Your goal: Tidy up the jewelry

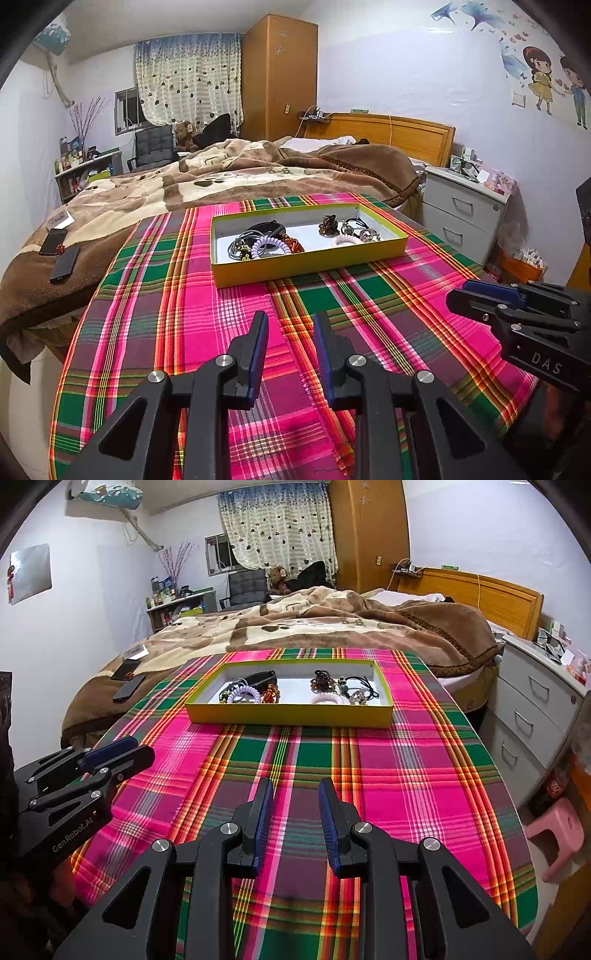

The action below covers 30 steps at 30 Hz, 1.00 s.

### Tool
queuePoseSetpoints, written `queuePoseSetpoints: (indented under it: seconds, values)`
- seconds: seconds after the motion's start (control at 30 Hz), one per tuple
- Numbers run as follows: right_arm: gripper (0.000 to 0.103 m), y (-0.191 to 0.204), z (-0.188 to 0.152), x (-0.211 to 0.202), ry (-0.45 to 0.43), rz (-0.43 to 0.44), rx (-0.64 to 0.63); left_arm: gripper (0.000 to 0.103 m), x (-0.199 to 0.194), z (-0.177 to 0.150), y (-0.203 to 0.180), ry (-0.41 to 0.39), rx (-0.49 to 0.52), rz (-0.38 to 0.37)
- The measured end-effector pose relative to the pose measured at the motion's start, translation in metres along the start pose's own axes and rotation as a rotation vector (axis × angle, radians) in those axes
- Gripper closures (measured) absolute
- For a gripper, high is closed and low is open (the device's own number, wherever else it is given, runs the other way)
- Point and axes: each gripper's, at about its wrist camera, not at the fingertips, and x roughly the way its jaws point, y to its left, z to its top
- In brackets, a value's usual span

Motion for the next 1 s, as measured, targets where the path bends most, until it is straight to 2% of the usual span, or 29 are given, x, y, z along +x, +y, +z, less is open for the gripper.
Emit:
queuePoseSetpoints:
  seconds: [0.67,1.0]
  values:
    - [0.077,0.0023,0.0033,-0.0064,-0.014,0.000,-0.009,0.078,-0.0012,0.0012,0.0051,-0.017,-0.034,-0.009]
    - [0.077,0.0035,0.0035,-0.0059,-0.014,0.000,-0.011,0.078,0.0006,-0.0024,0.0005,-0.019,-0.009,0.008]
